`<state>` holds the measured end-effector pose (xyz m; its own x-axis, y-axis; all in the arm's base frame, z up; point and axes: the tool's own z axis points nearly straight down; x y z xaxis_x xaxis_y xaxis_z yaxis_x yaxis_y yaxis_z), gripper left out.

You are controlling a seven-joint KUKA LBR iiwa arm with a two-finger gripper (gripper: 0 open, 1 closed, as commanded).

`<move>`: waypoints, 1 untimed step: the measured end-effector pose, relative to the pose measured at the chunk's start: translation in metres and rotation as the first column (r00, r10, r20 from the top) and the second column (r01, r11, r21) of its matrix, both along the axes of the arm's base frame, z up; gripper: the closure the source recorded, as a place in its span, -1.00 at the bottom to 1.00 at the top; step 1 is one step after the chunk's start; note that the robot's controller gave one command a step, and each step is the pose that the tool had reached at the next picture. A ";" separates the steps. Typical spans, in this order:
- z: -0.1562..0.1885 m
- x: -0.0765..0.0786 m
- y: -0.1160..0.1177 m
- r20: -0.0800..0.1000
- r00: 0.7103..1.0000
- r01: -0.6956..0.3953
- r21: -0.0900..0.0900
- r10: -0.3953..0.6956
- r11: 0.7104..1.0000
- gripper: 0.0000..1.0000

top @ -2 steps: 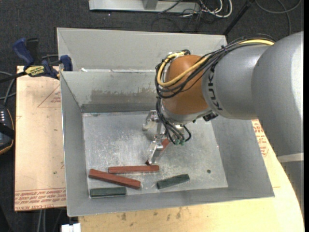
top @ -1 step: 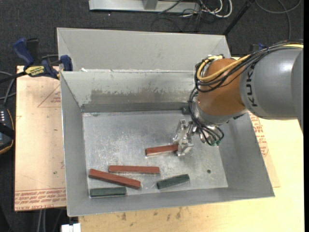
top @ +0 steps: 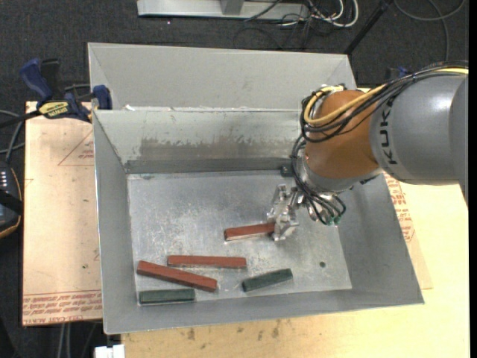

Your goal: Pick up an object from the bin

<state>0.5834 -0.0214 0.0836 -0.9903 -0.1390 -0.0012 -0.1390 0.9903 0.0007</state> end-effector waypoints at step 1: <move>0.027 -0.002 0.000 -0.004 1.000 0.009 0.001 -0.009 1.000 1.00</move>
Offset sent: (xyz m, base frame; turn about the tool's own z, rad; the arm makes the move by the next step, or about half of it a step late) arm 0.0054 0.0048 0.1410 -0.0167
